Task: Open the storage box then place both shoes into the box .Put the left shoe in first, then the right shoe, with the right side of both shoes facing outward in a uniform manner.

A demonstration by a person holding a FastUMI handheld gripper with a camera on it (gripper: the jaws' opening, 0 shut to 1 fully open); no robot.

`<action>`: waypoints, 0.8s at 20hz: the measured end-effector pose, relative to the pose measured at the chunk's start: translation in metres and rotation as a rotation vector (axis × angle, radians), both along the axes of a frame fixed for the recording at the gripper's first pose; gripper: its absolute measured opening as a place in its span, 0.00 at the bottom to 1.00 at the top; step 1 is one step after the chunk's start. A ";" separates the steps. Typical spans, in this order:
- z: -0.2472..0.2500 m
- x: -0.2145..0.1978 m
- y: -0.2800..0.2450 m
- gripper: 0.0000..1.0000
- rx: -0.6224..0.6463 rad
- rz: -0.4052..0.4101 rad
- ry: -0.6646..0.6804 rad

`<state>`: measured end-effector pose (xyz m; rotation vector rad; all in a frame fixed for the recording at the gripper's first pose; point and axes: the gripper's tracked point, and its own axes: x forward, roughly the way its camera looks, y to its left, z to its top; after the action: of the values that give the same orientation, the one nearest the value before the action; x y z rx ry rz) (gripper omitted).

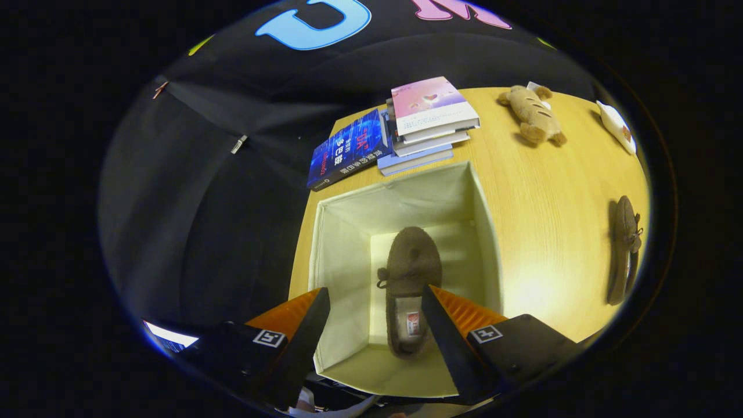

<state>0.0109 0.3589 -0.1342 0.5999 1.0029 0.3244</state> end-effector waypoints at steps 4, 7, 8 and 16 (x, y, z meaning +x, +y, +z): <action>0.021 -0.006 -0.052 0.99 -0.040 -0.008 -0.079; 0.030 -0.012 -0.109 0.99 -0.096 -0.035 -0.130; 0.029 -0.014 -0.128 0.99 -0.118 -0.044 -0.143; -0.016 -0.052 -0.293 0.99 -0.295 -0.118 -0.112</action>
<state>-0.0413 0.0662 -0.1505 0.3668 0.8830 0.1014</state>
